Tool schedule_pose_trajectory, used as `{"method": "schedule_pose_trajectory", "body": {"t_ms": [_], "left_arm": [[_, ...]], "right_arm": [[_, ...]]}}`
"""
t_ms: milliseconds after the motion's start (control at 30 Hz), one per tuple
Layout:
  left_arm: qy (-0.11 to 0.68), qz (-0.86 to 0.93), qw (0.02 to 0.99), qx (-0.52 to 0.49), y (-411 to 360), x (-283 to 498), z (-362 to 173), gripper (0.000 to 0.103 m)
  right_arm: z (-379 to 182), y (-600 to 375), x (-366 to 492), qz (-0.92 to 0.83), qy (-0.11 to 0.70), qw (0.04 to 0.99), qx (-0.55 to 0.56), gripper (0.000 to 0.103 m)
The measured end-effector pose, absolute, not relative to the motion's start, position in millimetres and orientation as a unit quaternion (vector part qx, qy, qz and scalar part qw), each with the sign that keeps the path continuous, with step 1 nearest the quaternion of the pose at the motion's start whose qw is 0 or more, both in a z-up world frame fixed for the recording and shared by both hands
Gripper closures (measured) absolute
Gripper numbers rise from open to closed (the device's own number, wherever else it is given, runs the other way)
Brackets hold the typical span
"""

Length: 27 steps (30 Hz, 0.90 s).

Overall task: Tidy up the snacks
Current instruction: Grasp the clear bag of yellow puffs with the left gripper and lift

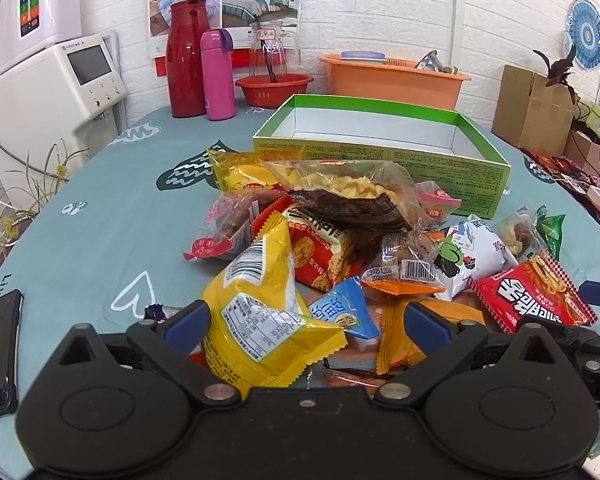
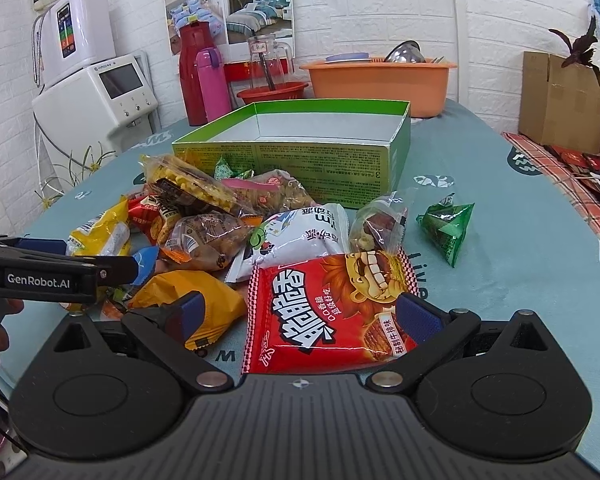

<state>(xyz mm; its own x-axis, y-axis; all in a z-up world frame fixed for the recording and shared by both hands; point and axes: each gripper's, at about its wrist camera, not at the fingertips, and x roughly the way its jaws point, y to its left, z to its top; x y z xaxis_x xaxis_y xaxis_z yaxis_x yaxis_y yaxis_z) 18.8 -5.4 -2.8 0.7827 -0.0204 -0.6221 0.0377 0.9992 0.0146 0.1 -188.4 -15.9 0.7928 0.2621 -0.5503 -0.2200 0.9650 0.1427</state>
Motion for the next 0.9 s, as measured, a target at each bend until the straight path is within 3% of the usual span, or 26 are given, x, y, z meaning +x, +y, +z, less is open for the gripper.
{"method": "schedule_pose_trajectory", "body": {"t_ms": [267,433,667,900], "left_arm": [[0.245,-0.081,0.966,0.015,15.4,9.2,35.8,0.000],[0.305,-0.139,0.941,-0.047,30.3,45.3,38.4,0.000],[0.303,-0.181,0.931,-0.095,24.8,78.5,45.3,0.000],[0.372,-0.175,0.902,-0.135,26.7,121.8,26.2,0.001]], "right_arm": [[-2.7,-183.8,5.8,0.182,0.240,0.953,0.039,0.000],[4.9,-171.7,22.6,0.222,0.197,0.954,0.039,0.000],[3.1,-135.0,56.4,0.261,0.206,0.941,-0.061,0.000],[-6.5,-106.8,79.7,0.270,0.196,0.932,-0.143,0.000]]}}
